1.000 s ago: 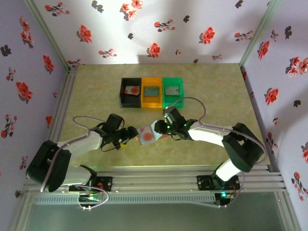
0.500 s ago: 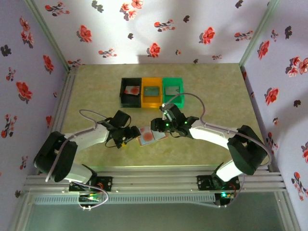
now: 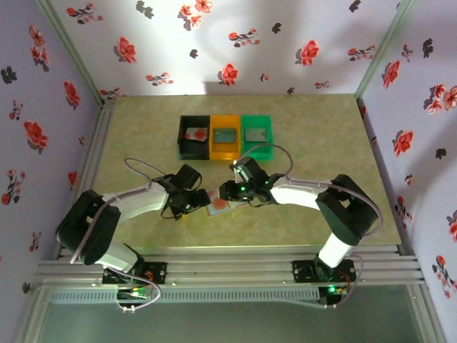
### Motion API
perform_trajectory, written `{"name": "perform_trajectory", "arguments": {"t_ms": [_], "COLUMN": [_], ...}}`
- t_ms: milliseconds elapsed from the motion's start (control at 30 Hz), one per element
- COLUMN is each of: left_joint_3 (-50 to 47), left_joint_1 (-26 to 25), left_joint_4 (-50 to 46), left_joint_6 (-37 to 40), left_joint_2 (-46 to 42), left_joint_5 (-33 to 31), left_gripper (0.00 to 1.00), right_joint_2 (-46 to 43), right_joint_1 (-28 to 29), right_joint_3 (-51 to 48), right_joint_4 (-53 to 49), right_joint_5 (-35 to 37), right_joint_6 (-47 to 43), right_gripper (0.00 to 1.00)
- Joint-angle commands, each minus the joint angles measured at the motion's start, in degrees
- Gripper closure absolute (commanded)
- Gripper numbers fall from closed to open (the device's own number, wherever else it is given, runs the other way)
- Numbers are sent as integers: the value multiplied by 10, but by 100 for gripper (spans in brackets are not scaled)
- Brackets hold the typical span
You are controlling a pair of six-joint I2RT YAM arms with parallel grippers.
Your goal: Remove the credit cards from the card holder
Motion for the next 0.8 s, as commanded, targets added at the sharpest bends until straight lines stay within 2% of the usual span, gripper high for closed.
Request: {"name": "perform_trajectory", "arguments": {"t_ms": [0,500,767], "left_joint_3": [-34,-27,-34], "left_joint_1": [-46,-60,-62], "left_joint_4": [243,244,265], "left_joint_6": [-15,-12,-16], "left_joint_2": [118,191,218], "left_joint_5": [149,150,153], "left_gripper": [15,15,15], "right_joint_2": [19,49,47], "right_joint_1": [3,2,2], "right_joint_3": [12,-2,-25], "right_joint_4": [16,28,88], "right_joint_5": [-12,-11,-52], "right_joint_6": [-7,-22,-4], "right_gripper": [66,67,77]}}
